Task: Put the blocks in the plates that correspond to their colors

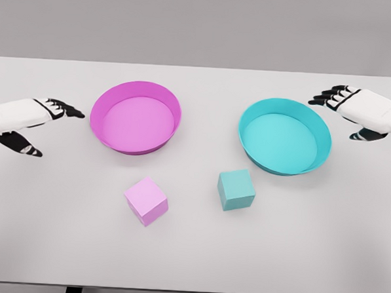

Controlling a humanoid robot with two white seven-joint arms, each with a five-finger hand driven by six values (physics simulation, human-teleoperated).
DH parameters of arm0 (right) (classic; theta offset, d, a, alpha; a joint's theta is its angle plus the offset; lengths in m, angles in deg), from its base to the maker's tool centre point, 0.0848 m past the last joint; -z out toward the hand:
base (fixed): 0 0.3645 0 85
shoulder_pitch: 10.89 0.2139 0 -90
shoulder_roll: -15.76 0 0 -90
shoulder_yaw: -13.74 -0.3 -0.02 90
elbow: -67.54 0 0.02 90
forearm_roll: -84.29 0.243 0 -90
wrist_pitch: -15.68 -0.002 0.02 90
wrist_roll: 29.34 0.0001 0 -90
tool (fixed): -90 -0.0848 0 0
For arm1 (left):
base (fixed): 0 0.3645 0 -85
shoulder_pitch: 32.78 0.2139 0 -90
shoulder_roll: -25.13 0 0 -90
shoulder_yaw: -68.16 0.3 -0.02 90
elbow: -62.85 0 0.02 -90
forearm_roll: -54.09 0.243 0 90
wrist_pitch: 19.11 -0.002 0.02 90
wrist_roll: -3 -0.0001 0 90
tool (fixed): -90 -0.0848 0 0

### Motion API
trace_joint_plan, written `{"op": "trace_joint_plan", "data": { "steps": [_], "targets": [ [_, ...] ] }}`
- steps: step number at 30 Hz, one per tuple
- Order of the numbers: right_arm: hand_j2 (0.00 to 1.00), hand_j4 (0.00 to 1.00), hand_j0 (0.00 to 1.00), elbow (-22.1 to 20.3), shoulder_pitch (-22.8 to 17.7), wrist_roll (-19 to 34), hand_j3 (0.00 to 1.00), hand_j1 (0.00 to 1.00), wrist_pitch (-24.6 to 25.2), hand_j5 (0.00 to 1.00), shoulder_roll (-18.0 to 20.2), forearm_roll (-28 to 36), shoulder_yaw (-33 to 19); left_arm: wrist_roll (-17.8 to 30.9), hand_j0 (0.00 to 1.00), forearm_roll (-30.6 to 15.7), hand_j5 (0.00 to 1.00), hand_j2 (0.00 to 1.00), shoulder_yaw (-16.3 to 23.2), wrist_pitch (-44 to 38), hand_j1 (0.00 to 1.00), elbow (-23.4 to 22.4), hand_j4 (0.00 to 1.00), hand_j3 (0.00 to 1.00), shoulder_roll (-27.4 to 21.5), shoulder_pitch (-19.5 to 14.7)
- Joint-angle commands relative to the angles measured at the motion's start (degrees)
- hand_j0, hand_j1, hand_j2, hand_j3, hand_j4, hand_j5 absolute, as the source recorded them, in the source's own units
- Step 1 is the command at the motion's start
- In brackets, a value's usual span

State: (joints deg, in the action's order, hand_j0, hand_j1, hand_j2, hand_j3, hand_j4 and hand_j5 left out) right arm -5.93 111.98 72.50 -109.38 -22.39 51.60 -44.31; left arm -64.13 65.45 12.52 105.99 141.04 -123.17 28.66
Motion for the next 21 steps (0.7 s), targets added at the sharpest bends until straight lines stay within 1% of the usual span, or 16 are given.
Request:
{"op": "trace_joint_plan", "data": {
  "steps": [1,3,5,6,7,8,9,10,11,13,14,15,16,17,19,21],
  "targets": [
    [1.0,1.0,1.0,-0.09,0.0,0.2,1.0,1.0,0.06,1.0,0.09,0.27,-0.04,-0.02,1.0,-0.29,1.0,1.0,0.88,-0.1,1.0,0.12,1.0,1.0,-0.06,0.0],
    [1.0,1.0,1.0,-0.09,0.18,0.55,1.0,1.0,0.06,1.0,-0.44,0.18,-0.22,-0.02,1.0,-0.29,1.0,1.0,0.97,-0.1,1.0,0.12,1.0,1.0,-0.06,0.0],
    [1.0,1.0,1.0,-0.36,0.09,0.55,1.0,1.0,0.06,1.0,0.0,0.27,-1.27,0.07,1.0,-0.2,1.0,1.0,1.76,-0.1,1.0,0.39,1.0,1.0,-0.06,-0.27],
    [1.0,1.0,1.0,-1.58,-0.09,0.29,1.0,1.0,0.06,1.0,0.96,0.44,-1.54,1.12,1.0,0.41,1.0,1.0,1.76,-0.1,1.0,1.52,1.0,1.0,0.29,-0.27],
    [1.0,1.0,1.0,-4.56,-0.79,0.02,1.0,1.0,0.06,1.0,4.03,0.53,-1.45,3.05,1.0,1.38,1.0,1.0,1.85,-0.1,1.0,3.1,1.0,1.0,1.69,-0.27],
    [1.0,1.0,1.0,-6.68,-0.88,-0.15,1.0,1.0,0.06,1.0,5.18,0.53,-1.36,4.29,1.0,1.56,1.0,1.0,2.46,-0.1,1.0,4.51,1.0,1.0,2.57,-0.27],
    [1.0,1.0,1.0,-7.74,-0.88,-0.15,1.0,1.0,0.06,1.0,6.5,0.62,-1.1,5.08,1.0,1.64,1.0,1.0,4.13,-0.1,1.0,6.27,1.0,1.0,3.27,-0.44],
    [1.0,1.0,1.0,-9.14,-0.62,-0.06,1.0,1.0,0.06,1.0,7.29,0.62,0.3,5.43,1.0,1.82,1.0,1.0,5.62,-0.1,1.0,8.64,1.0,1.0,3.63,-0.79],
    [1.0,1.0,1.0,-10.81,-0.44,-0.06,1.0,1.0,0.06,1.0,8.43,0.62,1.62,5.43,1.0,1.82,1.0,1.0,6.51,-0.1,1.0,9.61,1.0,1.0,3.63,-0.88],
    [1.0,1.0,1.0,-13.63,0.79,-0.06,1.0,1.0,0.06,1.0,9.31,0.88,6.45,5.43,1.0,1.82,1.0,1.0,6.68,-0.1,1.0,10.14,1.0,1.0,4.94,-1.58],
    [1.0,1.0,1.0,-13.72,3.33,0.11,1.0,1.0,0.06,1.0,9.4,0.79,10.05,5.43,1.0,1.73,1.0,1.0,6.68,-0.1,1.0,10.14,1.0,1.0,5.56,-1.93],
    [1.0,1.0,1.0,-13.63,7.11,0.11,1.0,1.0,0.06,1.0,9.4,0.88,15.76,5.43,1.0,1.82,1.0,1.0,6.68,-0.1,1.0,10.23,1.0,1.0,6.61,-1.94],
    [1.0,1.0,1.0,-13.72,9.13,0.11,1.0,1.0,0.06,1.0,9.4,0.88,18.92,5.43,1.0,1.82,1.0,1.0,6.86,-0.1,1.0,10.23,1.0,1.0,6.88,-1.94],
    [1.0,1.0,1.0,-14.07,12.73,-0.15,1.0,1.0,0.06,1.0,9.49,0.88,23.76,5.43,1.0,1.82,1.0,1.0,7.65,-0.1,1.0,10.93,1.0,1.0,7.14,-2.11],
    [1.0,1.0,1.0,-16.35,13.18,-0.24,1.0,1.0,0.06,1.0,11.68,1.41,24.39,5.43,1.0,1.82,1.0,1.0,8.17,-0.1,1.0,12.43,1.0,1.0,8.02,-2.11],
    [1.0,1.0,1.0,-18.46,13.18,-0.33,1.0,1.0,0.06,1.0,14.24,3.95,24.83,5.52,1.0,1.82,1.0,1.0,10.37,-0.1,1.0,14.1,1.0,1.0,9.34,-2.11]
  ]
}}
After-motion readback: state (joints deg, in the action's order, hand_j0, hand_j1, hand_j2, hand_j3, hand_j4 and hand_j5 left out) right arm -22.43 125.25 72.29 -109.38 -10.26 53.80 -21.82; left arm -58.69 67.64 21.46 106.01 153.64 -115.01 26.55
